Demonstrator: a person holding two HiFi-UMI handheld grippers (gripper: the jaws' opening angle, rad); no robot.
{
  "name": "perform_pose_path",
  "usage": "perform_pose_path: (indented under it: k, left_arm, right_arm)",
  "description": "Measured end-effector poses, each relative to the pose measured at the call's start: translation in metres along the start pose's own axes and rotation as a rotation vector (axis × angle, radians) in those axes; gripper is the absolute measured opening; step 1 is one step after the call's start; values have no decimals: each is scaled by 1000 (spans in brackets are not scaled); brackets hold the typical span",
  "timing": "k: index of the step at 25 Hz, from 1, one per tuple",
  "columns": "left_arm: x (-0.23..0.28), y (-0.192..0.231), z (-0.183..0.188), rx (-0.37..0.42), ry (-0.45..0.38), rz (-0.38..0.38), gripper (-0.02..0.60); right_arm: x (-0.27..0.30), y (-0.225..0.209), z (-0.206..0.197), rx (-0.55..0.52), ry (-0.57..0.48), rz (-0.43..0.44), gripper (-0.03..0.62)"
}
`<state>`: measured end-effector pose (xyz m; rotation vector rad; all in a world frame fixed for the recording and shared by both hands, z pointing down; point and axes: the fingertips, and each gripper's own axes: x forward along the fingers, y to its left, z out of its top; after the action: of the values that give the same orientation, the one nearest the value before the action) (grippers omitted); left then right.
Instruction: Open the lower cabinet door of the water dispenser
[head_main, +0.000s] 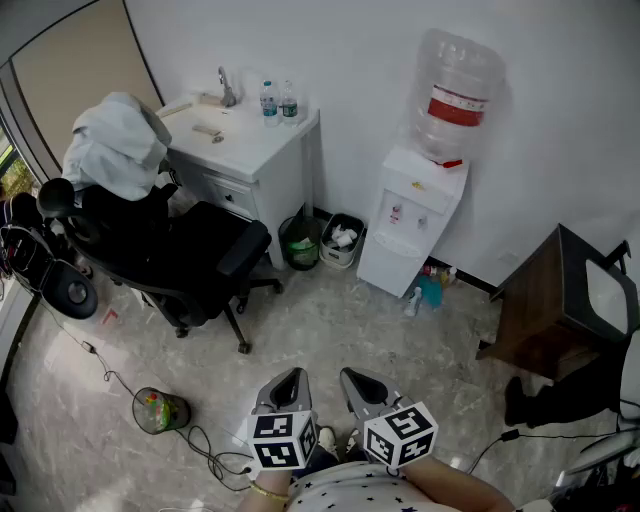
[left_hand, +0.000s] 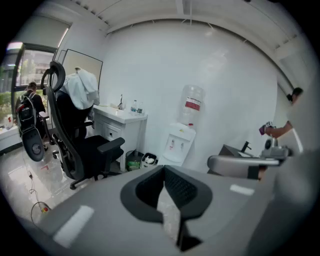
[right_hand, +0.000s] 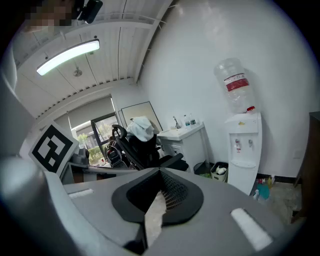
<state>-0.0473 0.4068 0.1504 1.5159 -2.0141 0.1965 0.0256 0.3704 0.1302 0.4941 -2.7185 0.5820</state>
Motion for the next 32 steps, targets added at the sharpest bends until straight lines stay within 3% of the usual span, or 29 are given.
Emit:
perform_pose_path:
  k: [6, 15, 24, 32]
  left_arm:
    - [15, 12, 2, 9, 12, -22, 6]
    - [75, 8, 14, 24, 52, -69, 7]
    - [191, -11, 66, 89, 82, -130, 8]
    - [285, -60, 85, 199, 113, -217, 8]
  right_arm:
    - [13, -7, -2, 20, -10, -48, -2]
    - [40, -64, 12, 73, -26, -131, -2]
    - [99, -169, 54, 118, -28, -194, -2]
    - [112, -265, 69, 112, -56, -334, -2]
